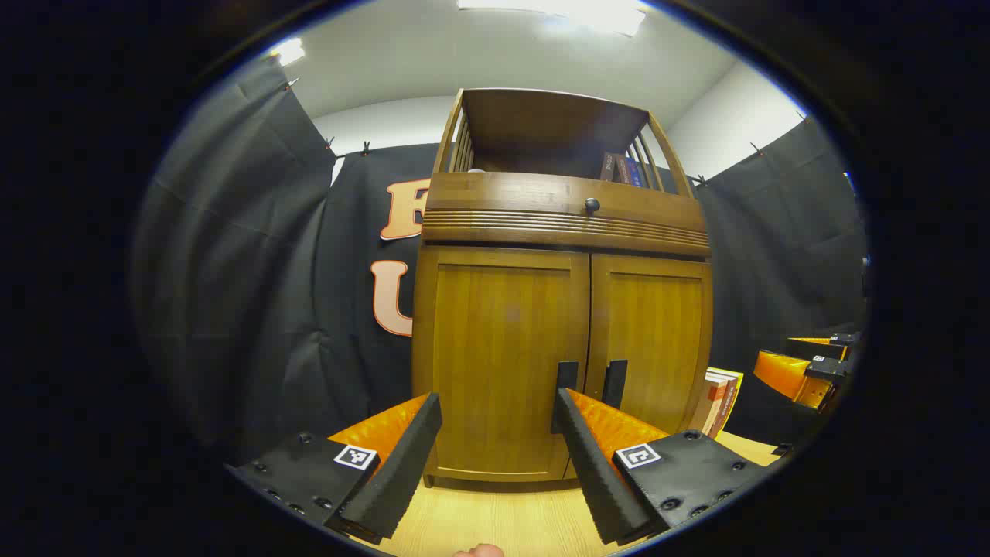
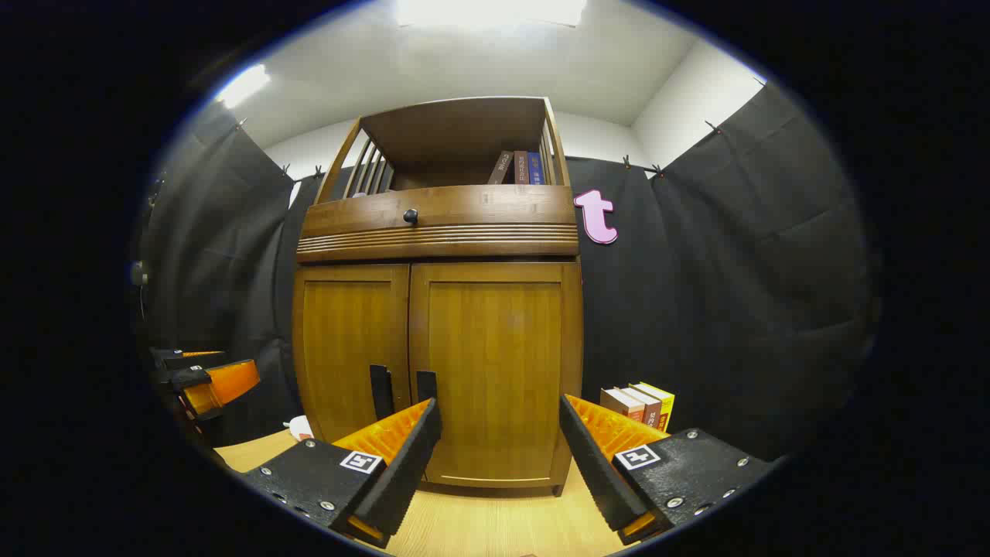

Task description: Open the right door of the double-door shoe cabinet with the right hand, and open the left door with the left hand.

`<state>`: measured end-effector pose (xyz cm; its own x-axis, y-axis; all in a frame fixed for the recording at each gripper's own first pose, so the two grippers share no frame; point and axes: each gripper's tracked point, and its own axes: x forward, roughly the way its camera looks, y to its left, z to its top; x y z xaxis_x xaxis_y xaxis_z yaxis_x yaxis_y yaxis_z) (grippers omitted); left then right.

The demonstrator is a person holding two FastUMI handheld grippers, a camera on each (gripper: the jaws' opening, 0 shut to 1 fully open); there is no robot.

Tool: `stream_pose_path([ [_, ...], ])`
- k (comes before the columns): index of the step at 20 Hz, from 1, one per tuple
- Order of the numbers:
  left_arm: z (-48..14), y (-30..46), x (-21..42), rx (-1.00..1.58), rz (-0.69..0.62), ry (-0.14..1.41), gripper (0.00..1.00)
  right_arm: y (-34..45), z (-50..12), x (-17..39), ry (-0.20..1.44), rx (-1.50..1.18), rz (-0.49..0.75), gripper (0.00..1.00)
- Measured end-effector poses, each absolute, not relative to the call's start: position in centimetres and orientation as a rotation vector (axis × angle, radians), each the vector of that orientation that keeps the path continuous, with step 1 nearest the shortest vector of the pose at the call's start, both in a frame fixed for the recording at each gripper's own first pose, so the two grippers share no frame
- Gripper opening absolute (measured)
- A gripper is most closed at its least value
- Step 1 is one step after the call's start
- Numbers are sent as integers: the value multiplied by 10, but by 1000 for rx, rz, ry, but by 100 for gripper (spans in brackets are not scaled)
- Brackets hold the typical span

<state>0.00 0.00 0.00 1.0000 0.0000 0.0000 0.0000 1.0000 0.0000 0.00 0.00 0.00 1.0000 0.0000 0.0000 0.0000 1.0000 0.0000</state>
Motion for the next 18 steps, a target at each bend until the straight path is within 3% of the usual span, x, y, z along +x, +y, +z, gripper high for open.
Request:
stream_pose_path([
  [18,-2,-1,-5,-10,0,-12,98,-7,3,-17,-25,-2,-20,94],
])
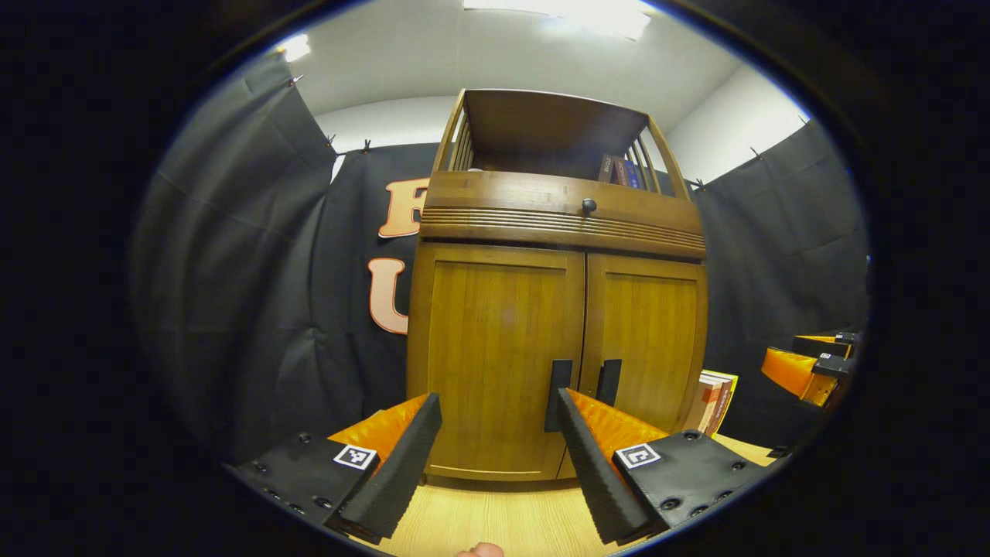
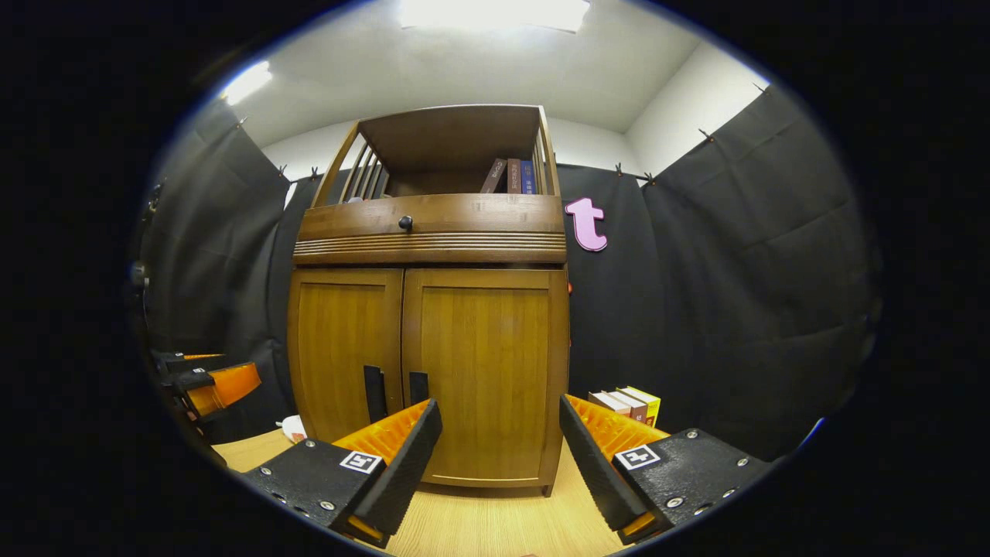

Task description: Open the right door of the double-door shoe cabinet with the right hand, and open the left door with the left hand.

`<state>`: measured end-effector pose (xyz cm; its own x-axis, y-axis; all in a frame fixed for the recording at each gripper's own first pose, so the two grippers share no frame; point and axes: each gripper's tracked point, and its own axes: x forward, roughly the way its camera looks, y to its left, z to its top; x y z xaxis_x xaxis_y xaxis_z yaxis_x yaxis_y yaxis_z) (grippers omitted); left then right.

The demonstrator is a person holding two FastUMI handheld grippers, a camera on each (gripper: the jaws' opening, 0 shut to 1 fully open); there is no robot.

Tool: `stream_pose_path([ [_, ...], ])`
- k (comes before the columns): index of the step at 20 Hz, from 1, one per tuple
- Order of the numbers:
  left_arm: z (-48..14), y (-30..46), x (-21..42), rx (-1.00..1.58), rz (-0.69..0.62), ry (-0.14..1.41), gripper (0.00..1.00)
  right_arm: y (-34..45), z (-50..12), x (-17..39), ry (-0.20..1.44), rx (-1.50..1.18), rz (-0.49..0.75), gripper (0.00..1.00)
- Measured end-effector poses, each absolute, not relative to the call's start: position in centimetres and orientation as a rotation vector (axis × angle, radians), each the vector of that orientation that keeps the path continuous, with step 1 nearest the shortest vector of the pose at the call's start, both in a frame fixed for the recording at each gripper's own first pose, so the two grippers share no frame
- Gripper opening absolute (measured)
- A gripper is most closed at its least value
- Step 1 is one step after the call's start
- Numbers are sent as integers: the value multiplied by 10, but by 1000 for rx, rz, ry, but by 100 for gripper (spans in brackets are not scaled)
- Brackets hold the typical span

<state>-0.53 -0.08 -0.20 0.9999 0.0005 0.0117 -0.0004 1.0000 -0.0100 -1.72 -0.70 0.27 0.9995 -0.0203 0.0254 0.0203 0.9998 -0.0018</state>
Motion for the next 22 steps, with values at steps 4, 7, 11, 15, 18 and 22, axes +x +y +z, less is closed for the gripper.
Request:
stream_pose_path([
  [4,-2,0,-11,-12,5,-12,97,-7,2,-19,-24,-1,-18,94],
  [7,-3,1,-13,-10,11,-5,96,-5,2,-21,-25,8,-11,94],
  [11,-1,0,-12,-17,15,-7,96,-7,3,-19,-30,2,-15,94],
  [15,-1,-3,-9,-12,10,-3,96,1,11,-8,-48,26,4,97],
  [18,-1,-5,-11,-24,3,-10,96,10,12,10,-53,13,33,97],
  [22,-4,-3,-12,-12,10,-1,96,36,9,45,-45,-3,99,94],
])
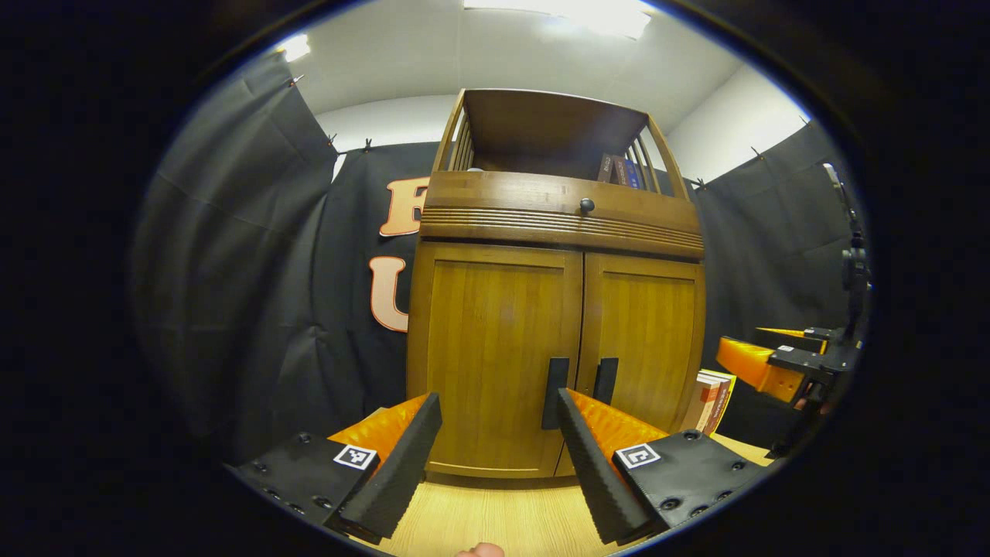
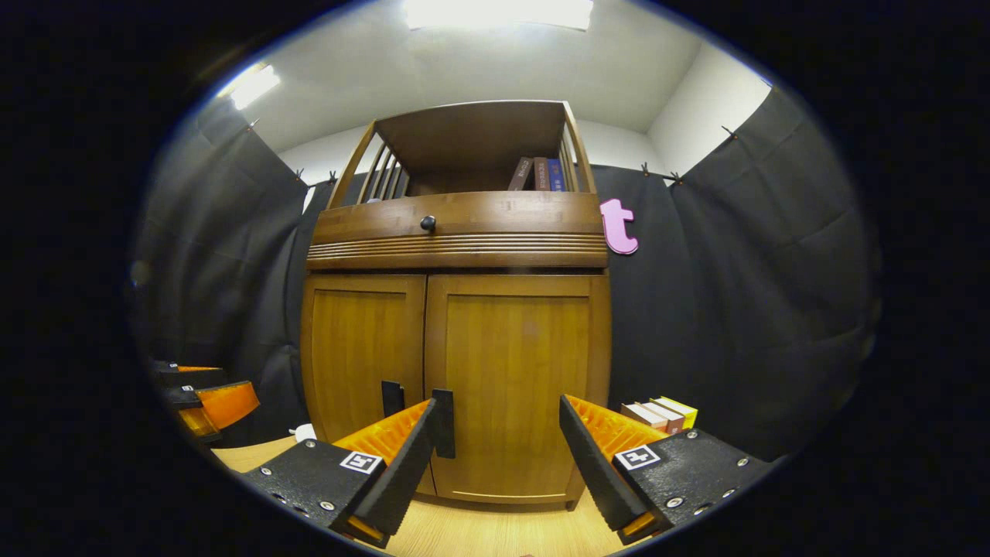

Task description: Open the right door of the double-door shoe cabinet with the right hand, and open the left door with the left hand.

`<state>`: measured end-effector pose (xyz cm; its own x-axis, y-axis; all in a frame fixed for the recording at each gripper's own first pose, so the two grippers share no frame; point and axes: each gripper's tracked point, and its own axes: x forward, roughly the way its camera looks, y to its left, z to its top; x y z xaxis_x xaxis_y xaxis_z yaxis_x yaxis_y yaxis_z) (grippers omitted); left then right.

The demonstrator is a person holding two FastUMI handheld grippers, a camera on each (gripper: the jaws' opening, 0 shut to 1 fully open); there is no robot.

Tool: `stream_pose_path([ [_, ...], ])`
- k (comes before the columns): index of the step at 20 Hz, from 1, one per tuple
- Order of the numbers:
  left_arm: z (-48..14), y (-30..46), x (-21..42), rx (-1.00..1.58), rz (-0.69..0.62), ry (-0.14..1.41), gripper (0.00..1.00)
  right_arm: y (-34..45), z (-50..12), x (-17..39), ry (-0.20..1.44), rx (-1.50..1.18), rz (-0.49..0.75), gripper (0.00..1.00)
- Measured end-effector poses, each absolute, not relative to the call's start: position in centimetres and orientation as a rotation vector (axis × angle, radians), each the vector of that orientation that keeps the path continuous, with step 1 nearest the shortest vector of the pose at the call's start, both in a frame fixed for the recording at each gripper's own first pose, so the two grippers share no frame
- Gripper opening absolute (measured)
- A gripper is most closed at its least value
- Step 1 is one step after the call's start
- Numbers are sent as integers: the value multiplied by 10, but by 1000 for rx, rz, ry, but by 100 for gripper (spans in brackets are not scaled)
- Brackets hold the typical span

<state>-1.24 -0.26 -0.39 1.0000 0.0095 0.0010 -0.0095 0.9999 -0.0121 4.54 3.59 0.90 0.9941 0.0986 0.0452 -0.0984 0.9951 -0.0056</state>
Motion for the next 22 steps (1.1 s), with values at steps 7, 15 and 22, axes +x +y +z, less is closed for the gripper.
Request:
stream_pose_path([
  [7,8,1,-21,8,31,-30,97,87,-15,123,-14,-5,166,94],
  [15,0,6,-31,-42,25,-14,96,121,-53,183,-20,-80,175,90],
  [22,-2,20,-24,-37,68,-16,98,112,-94,208,33,-97,123,82],
])
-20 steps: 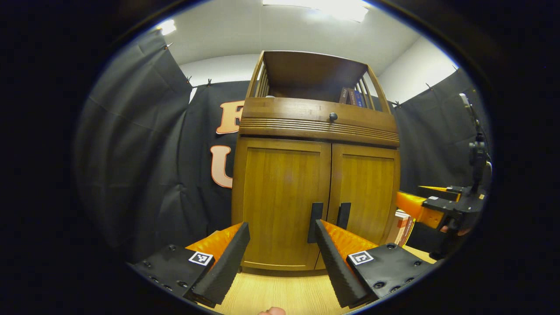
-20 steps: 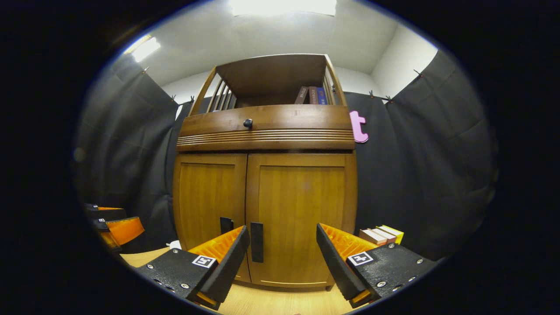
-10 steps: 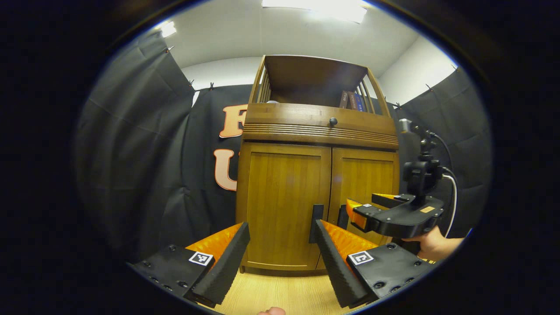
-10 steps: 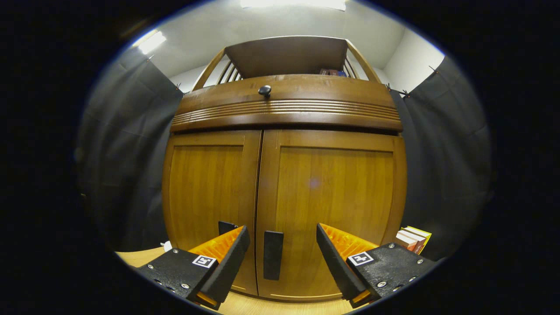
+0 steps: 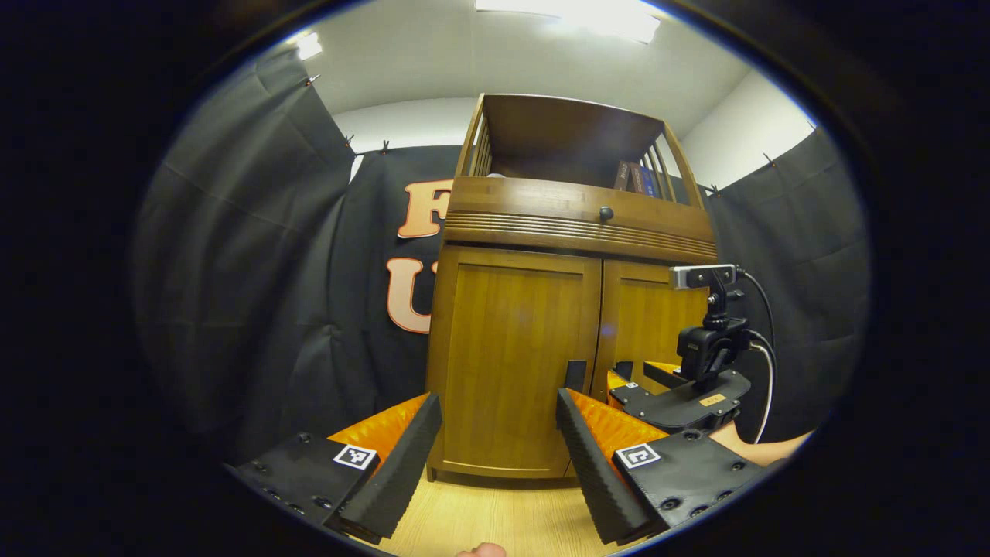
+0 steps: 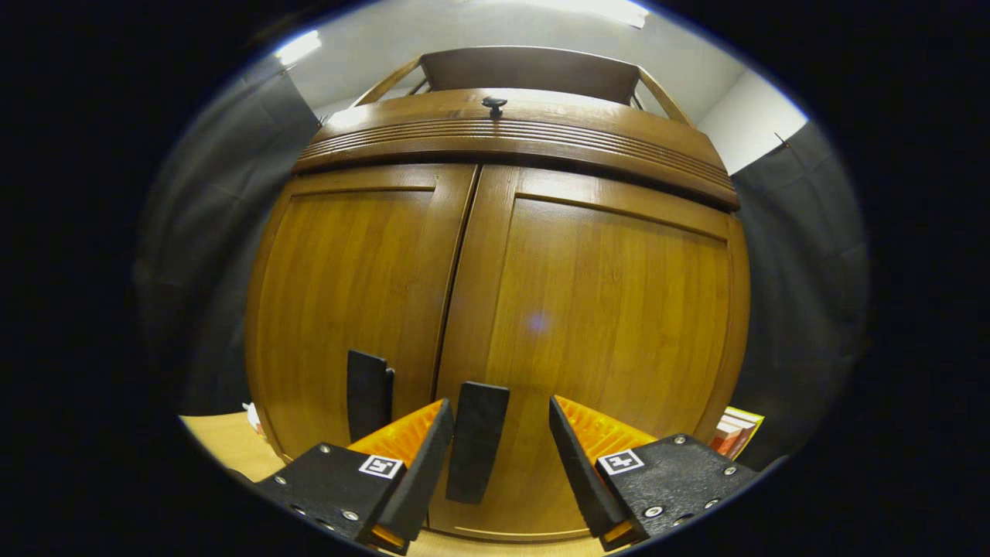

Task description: Open the right door of the double-door shoe cabinet with the right hand, and open the left door with the left hand.

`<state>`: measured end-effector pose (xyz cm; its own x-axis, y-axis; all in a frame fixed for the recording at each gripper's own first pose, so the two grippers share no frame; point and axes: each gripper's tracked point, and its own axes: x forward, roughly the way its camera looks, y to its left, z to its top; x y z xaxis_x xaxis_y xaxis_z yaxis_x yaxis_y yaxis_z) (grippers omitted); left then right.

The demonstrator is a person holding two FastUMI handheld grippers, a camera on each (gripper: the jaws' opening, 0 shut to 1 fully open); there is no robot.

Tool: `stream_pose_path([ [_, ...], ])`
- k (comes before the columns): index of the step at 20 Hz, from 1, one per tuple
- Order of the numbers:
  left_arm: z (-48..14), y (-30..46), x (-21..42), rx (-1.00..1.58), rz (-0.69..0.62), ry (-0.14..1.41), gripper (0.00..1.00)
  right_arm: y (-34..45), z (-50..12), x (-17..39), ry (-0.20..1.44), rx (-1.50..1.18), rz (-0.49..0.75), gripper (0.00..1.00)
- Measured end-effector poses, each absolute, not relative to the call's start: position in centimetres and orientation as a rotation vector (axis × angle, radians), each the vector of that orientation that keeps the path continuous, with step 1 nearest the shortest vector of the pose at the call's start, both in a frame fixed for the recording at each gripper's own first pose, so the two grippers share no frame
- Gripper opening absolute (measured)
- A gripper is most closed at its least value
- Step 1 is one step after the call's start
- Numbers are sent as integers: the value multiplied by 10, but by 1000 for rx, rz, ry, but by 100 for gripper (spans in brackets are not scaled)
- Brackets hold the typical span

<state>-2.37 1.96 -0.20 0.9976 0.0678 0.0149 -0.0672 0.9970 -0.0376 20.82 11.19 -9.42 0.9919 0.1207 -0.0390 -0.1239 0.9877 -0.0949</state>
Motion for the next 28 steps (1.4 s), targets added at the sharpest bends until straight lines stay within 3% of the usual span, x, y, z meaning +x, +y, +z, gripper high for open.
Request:
stream_pose_path([
  [2,-3,22,-22,-26,82,-16,97,113,-118,215,93,-60,126,67],
  [5,-5,23,-19,-13,97,-11,97,114,-122,222,105,-32,125,71],
  [6,-4,22,-18,-14,94,-14,97,113,-127,222,113,-29,123,62],
  [7,-5,21,-19,-20,89,-14,97,114,-124,221,99,-14,118,62],
  [12,-4,19,-20,-23,82,-22,96,126,-132,225,169,54,155,28],
  [14,-2,17,-19,-27,74,-30,97,125,-134,225,173,48,156,24],
  [18,0,11,-19,-20,51,-33,97,127,-135,225,185,68,181,19],
  [28,-3,-2,-29,-13,20,-5,96,121,-130,185,196,62,246,19],
])
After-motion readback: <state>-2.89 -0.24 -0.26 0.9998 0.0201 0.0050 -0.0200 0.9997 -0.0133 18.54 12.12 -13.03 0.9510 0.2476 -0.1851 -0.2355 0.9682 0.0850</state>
